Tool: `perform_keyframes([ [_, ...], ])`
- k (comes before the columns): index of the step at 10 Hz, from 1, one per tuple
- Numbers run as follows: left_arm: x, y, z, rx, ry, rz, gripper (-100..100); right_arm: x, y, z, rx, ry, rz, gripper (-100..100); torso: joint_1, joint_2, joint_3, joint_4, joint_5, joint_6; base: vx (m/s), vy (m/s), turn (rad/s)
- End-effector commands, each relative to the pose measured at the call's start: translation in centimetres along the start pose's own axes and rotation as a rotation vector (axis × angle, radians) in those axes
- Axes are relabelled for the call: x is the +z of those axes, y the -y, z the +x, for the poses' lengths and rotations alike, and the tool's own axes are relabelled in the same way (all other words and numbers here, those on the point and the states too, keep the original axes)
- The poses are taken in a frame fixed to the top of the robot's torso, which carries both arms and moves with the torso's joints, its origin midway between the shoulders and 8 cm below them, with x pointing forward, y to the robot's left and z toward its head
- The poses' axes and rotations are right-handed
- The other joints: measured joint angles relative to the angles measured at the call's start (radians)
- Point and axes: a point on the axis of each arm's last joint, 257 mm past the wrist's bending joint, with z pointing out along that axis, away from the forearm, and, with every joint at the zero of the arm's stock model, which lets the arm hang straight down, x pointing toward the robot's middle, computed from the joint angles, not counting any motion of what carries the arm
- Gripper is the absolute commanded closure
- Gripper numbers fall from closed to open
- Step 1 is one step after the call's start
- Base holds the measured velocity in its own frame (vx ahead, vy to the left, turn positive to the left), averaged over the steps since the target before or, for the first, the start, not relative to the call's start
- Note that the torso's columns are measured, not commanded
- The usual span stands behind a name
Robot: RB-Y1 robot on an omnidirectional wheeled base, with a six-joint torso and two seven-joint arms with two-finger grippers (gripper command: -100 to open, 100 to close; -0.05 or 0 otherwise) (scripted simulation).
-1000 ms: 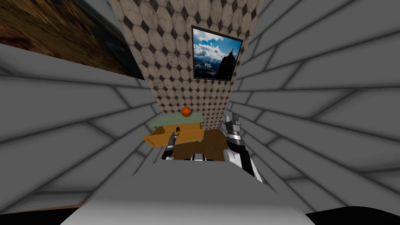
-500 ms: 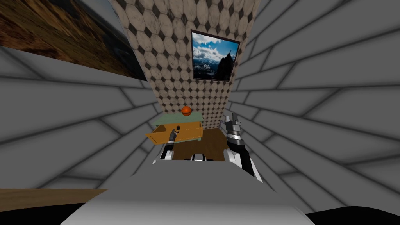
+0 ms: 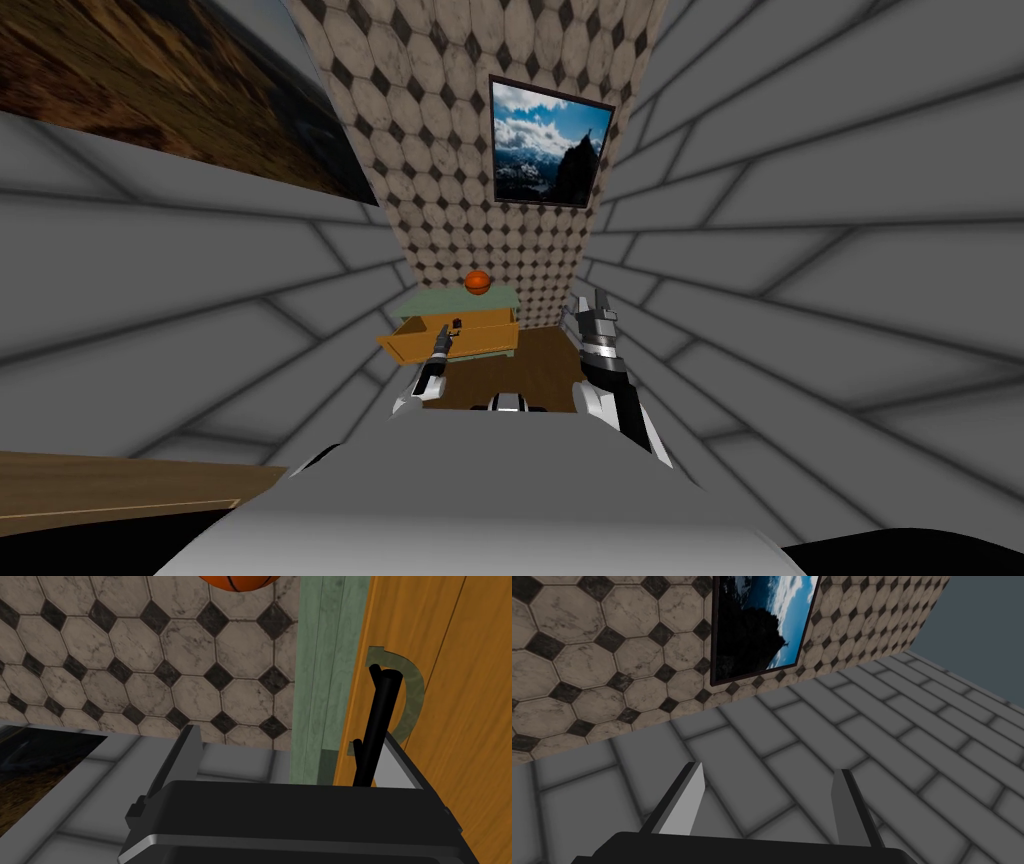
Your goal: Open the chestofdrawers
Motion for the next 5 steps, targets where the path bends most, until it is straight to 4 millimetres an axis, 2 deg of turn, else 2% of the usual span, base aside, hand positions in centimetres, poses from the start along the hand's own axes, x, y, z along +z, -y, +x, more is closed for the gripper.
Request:
perform_keyframes([
  [1,-0.11,-0.17,0.01,0.000,0.000,-0.004,0,0.00,0.00,0.00,0.000,0.000,0.000,0,0.001,-0.001,-0.001,-0.001,0.001,0.001,0.000,0.000,0.000],
  [5,-0.30,-0.47,0.00,-0.001,0.001,-0.012,0,0.00,0.00,0.00,0.000,0.000,0.000,0,0.002,-0.003,-0.002,-0.003,0.002,0.001,0.000,0.000,0.000],
])
